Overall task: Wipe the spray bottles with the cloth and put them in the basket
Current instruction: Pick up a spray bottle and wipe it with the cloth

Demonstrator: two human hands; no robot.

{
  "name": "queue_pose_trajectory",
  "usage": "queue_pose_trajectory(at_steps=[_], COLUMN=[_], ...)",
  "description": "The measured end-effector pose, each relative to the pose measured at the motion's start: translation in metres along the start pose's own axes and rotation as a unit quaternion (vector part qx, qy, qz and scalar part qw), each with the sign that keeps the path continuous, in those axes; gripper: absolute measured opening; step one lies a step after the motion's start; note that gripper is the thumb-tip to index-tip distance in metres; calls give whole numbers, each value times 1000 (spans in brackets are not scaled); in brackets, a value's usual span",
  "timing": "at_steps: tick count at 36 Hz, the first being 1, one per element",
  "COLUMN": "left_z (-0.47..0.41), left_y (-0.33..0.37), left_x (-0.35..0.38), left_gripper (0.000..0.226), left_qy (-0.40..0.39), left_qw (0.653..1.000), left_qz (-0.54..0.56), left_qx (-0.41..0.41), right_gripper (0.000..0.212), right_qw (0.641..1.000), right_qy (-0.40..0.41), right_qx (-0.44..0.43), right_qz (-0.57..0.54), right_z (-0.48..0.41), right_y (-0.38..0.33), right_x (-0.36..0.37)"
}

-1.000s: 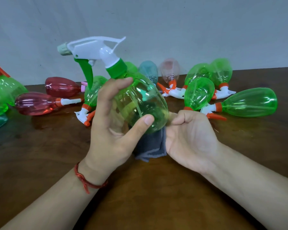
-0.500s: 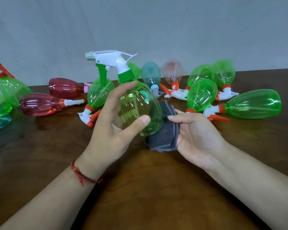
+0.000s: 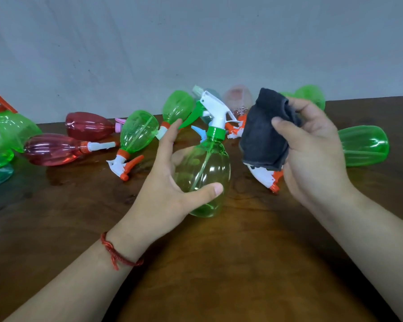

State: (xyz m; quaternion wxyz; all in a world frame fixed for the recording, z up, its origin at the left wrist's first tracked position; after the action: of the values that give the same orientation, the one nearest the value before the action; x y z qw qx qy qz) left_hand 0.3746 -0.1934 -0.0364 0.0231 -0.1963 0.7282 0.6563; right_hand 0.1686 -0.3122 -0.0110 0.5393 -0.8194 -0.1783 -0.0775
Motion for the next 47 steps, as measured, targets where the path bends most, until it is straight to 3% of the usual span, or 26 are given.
queue_pose_trajectory(at_steps=[6, 9, 13, 23, 30, 37, 43, 45, 47], left_z=[5, 8, 11, 7, 8, 9, 4, 4, 1], left_y=[4, 7, 10, 16, 17, 7, 3, 3, 2], left_x=[20, 27, 28, 27, 28, 21, 10, 7, 2], left_gripper=[120, 119, 117, 109, 110, 116, 111, 111, 110], left_qy=[-58, -56, -30, -30, -15, 0, 32, 39, 46], left_qw=[998, 998, 998, 997, 997, 999, 999, 999, 998], left_qz=[-12, -31, -53, -57, -59, -21, 22, 32, 28], left_qx=[-4, 4, 15, 48, 54, 30, 10, 10, 17], right_gripper=[38, 42, 50, 53, 56, 52, 56, 51, 45], right_qw=[976, 955, 895, 797, 790, 739, 765, 800, 859], right_qy=[-5, -79, -190, -356, -341, -352, -324, -275, -202], right_qx=[-161, -202, -238, -310, -330, -374, -352, -344, -295], right_qz=[144, 203, 325, 377, 389, 436, 431, 408, 367], right_z=[8, 17, 27, 40, 37, 35, 25, 23, 18], right_y=[-22, -17, -6, -11, -18, -18, -16, -21, -25], right_x=[7, 18, 33, 51, 48, 43, 32, 28, 19])
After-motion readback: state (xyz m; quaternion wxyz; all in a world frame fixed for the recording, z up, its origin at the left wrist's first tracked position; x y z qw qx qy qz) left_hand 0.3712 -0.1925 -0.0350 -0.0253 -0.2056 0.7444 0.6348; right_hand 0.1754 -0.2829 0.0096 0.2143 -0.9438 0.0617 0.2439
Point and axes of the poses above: each hand's wrist, its own z-axis away from the middle knuckle, its own x-axis out of the palm, y = z × x, the point moved 6 cm from there along -z, towards the middle knuckle, and after that the axes turned 9 degrees about -x, right-handed, at the moved point
